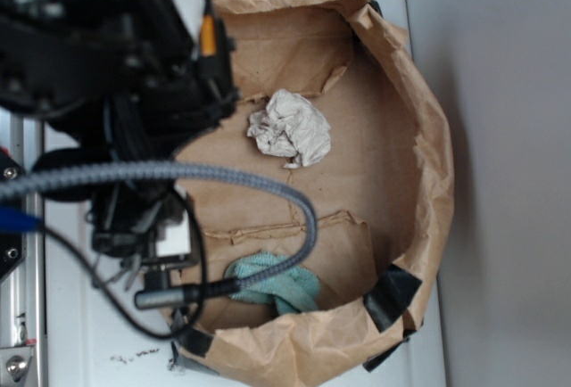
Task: Grab the white paper.
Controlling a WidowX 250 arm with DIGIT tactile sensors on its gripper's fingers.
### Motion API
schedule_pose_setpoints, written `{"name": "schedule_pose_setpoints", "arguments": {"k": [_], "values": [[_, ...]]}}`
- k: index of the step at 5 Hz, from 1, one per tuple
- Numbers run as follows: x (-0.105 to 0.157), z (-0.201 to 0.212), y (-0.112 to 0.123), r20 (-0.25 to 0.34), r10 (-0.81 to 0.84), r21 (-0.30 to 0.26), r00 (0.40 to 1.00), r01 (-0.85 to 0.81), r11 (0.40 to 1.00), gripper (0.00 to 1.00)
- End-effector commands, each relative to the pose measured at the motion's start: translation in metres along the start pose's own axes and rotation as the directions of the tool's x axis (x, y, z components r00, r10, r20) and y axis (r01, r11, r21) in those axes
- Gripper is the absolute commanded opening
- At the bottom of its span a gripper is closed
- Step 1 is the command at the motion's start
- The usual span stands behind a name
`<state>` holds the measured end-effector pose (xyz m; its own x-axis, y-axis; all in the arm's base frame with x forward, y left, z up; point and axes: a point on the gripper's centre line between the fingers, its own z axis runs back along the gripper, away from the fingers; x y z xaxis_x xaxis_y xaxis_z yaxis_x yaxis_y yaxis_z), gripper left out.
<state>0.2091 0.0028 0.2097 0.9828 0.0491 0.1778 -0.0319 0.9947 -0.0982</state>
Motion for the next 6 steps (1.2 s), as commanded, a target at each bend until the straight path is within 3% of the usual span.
{"name": "schedule_pose_setpoints", "arguments": {"k": [1, 2, 4, 5, 6], "values": [[0.038, -0.043, 0.027, 0.014, 0.151, 0.163, 0.988, -0.151, 0.975, 1.00], [0.046, -0.072, 0.036, 0.047, 0.056, 0.160, 0.997, -0.063, 0.985, 1.00], [0.054, -0.138, 0.047, -0.024, -0.116, 0.204, 0.993, 0.118, 0.972, 1.00], [0.064, -0.157, 0.052, -0.092, -0.140, 0.164, 0.986, 0.153, 0.974, 1.00], [0.068, -0.174, 0.054, -0.109, -0.155, 0.183, 0.982, 0.173, 0.968, 1.00]]}}
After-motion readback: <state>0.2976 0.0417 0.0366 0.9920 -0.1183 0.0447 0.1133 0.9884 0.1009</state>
